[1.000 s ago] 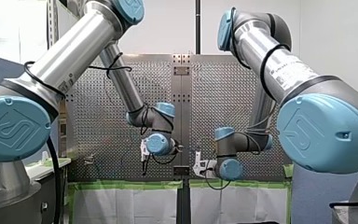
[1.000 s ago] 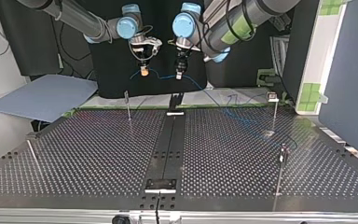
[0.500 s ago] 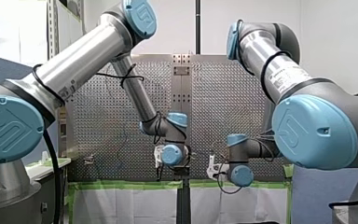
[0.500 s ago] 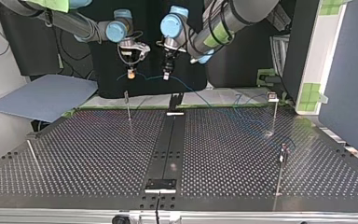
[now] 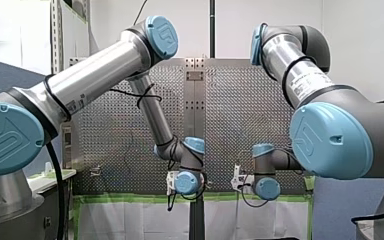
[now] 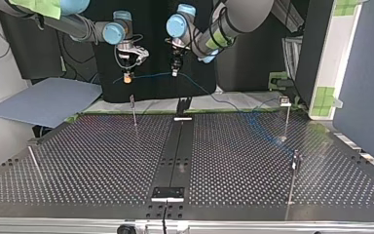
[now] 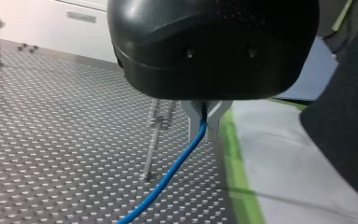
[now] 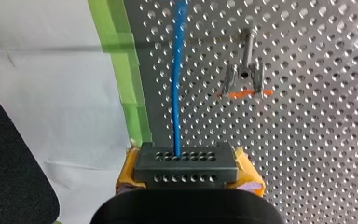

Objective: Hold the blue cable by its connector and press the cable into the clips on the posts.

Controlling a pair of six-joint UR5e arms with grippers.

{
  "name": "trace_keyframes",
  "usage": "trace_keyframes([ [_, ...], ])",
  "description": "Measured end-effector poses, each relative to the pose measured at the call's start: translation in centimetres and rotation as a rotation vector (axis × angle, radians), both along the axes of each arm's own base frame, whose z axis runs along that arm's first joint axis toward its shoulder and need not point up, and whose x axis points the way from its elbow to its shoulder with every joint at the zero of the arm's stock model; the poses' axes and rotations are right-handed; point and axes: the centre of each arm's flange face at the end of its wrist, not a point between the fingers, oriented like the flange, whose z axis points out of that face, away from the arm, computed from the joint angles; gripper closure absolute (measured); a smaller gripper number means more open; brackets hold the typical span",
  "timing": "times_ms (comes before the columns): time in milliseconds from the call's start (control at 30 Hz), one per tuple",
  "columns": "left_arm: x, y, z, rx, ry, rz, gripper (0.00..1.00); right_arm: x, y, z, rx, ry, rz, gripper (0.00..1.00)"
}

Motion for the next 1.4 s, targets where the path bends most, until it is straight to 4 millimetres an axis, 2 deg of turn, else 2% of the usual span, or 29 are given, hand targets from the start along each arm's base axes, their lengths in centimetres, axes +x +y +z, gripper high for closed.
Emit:
trace_keyframes([
  [367,-1.4,0.2,-5.0,0.053,0.055,-0.018,1.00,-2.1,-0.9,-0.1,-0.001,-0.010,-0.046,1.00],
  [500,-1.6,-0.6,-5.8,0.062,0.065,-0.029,1.00,-2.7,-1.3,-0.1,-0.005,-0.014,-0.061,1.00],
  [933,-0.4,-4.2,-4.2,0.046,0.067,-0.048,1.00,-4.9,-2.9,0.0,-0.023,-0.008,-0.101,1.00],
  [1133,1.0,-5.4,-3.1,0.038,0.061,-0.037,1.00,-5.9,-4.2,0.3,-0.048,-0.009,-0.099,1.00],
  [1400,3.4,-7.3,-1.3,-0.003,0.031,-0.044,1.00,-5.9,-6.3,1.0,-0.093,-0.002,-0.051,1.00],
])
